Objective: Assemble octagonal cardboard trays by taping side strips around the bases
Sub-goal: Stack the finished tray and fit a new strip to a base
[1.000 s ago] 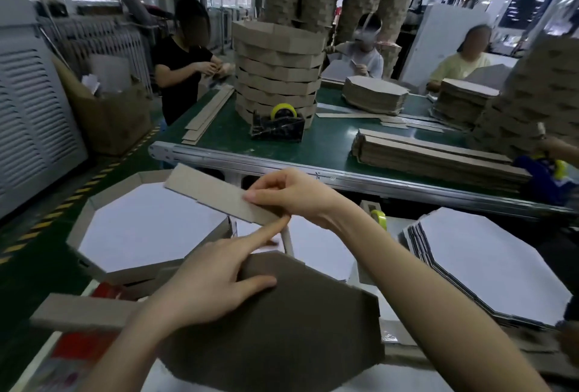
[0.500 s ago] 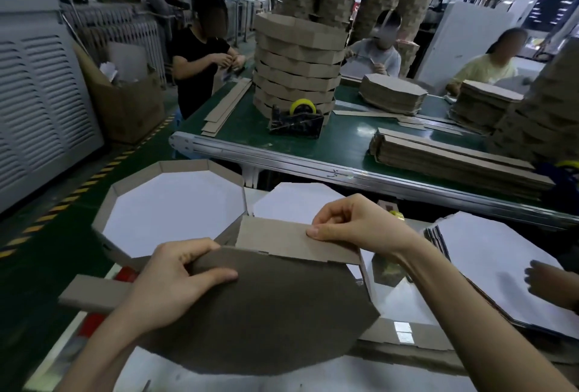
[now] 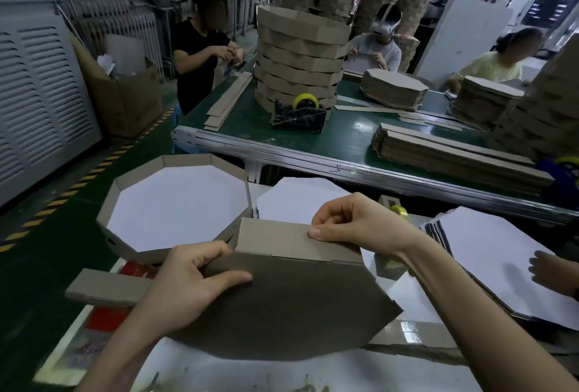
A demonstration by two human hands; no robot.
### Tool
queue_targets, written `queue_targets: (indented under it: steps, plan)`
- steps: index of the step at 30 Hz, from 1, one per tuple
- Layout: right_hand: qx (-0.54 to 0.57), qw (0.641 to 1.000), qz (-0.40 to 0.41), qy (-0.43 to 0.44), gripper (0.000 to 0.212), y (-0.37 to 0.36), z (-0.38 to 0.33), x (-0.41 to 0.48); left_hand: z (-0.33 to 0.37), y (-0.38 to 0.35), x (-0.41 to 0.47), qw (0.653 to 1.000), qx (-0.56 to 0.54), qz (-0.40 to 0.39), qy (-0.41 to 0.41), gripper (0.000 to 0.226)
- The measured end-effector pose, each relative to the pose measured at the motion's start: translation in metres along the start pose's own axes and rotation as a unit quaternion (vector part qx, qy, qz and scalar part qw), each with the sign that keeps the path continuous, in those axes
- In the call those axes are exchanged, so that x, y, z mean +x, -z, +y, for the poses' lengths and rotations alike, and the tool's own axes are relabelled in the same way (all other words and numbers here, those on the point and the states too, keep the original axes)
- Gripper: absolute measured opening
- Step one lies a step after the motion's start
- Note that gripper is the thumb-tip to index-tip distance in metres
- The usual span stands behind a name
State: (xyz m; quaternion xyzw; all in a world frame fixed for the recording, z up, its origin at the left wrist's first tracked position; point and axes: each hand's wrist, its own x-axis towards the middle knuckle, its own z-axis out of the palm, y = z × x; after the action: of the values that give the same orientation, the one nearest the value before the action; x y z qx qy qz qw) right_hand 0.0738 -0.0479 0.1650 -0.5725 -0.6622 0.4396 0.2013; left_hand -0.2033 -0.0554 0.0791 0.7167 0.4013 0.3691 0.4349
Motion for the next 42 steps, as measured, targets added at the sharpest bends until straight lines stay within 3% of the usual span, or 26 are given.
queue_targets:
  steps: [5, 9, 11, 13, 16, 19, 28, 31, 33, 35, 39, 42]
  plan:
    - [0.003, 1.000, 0.015, -0.002, 0.010, -0.006, 0.009, 0.001, -0.004, -0.004, 0.004, 0.999, 0.015, -0.033, 0.013, 0.036]
    - [0.006, 1.000, 0.021, 0.002, 0.009, -0.006, 0.011, -0.001, -0.004, -0.017, 0.007, 0.988, 0.112, 0.102, 0.028, 0.076]
    - [0.000, 1.000, 0.025, 0.003, 0.010, -0.006, 0.011, -0.001, 0.004, -0.024, 0.010, 0.975, 0.154, 0.161, -0.025, 0.084]
    - [-0.013, 1.000, 0.023, 0.006, 0.013, -0.008, 0.009, -0.002, 0.013, -0.029, 0.013, 0.959, 0.206, 0.148, -0.128, 0.088]
    - [-0.021, 0.999, 0.037, 0.018, 0.015, -0.010, 0.009, -0.004, 0.021, -0.035, 0.018, 0.931, 0.282, 0.080, -0.218, 0.061]
    - [-0.034, 0.998, 0.039, 0.022, 0.015, -0.008, 0.010, -0.008, 0.025, -0.038, 0.015, 0.936, 0.260, 0.061, -0.227, 0.035]
    - [-0.013, 1.000, 0.001, 0.021, 0.015, -0.005, 0.015, -0.011, 0.037, -0.043, 0.015, 0.933, 0.290, 0.029, -0.209, 0.030]
    - [0.032, 0.996, 0.079, 0.003, 0.015, 0.011, 0.035, -0.001, 0.037, -0.045, 0.019, 0.943, 0.265, 0.028, -0.201, 0.027]
    - [0.082, 0.971, 0.222, -0.045, 0.015, 0.027, 0.066, 0.015, 0.037, -0.045, 0.022, 0.950, 0.245, 0.024, -0.193, 0.025]
    - [0.097, 0.931, 0.319, -0.149, 0.020, 0.046, 0.106, 0.030, 0.039, -0.047, 0.024, 0.954, 0.233, 0.016, -0.188, 0.023]
    - [0.083, 0.876, 0.323, -0.348, 0.028, 0.067, 0.193, 0.032, 0.045, -0.052, 0.030, 0.956, 0.229, 0.002, -0.183, 0.021]
    - [0.065, 0.860, 0.323, -0.390, 0.044, 0.068, 0.229, 0.027, 0.049, -0.057, 0.035, 0.956, 0.230, -0.010, -0.181, 0.021]
